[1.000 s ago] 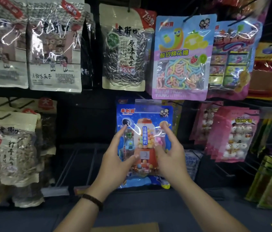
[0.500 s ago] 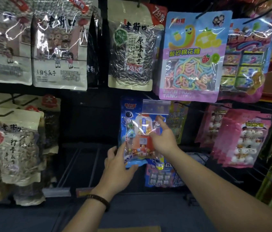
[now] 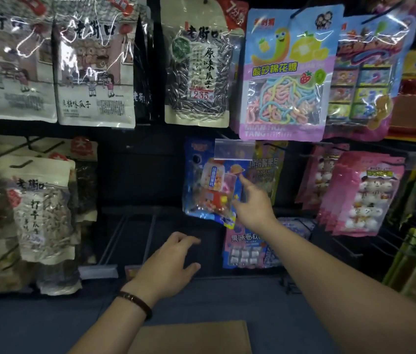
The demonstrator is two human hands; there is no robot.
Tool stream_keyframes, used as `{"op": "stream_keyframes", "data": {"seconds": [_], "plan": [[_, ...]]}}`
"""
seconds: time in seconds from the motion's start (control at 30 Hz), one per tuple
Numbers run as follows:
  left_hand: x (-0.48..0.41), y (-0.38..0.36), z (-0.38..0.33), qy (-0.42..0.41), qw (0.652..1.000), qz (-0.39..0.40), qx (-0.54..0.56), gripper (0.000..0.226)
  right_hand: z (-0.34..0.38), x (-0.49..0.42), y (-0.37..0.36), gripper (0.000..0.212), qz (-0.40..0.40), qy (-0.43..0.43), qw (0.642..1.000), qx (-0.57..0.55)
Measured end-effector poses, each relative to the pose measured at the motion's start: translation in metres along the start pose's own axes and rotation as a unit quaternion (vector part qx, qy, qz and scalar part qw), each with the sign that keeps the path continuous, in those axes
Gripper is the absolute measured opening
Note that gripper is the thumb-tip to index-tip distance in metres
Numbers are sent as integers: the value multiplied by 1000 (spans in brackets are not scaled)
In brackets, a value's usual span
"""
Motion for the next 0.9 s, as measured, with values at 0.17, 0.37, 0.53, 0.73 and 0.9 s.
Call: {"op": "stream_keyframes", "data": {"seconds": [0.17,0.37,0.53,0.73,0.9], "plan": [[49,7,-11,-17,998,50,-38,39,-16,66,-10,62,76,4,997,24],[132,-18,-4,-3,978,188,-85,36,-66,162,-42,34,161,-36,986,-32],[182,-73,6,30,961,267,-67,37,-155,244,-88,18,142,-111,982,-50],[219,-135,31,21,905,407,-121,53,-276,363,-157,35,276,-283,911,117],[226,-148,37,23,877,463,-124,58,-327,375,-165,63,253,-357,884,164]]}}
Point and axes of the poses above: each hand's wrist, its own x-axis away from the middle knuckle, its own y-axis out of the back of the hand, z = x × y, the point moved 7 cm from there along -x, towards the middle knuckle, and after that the axes turned 11 degrees about -x, right-handed, at the moved point
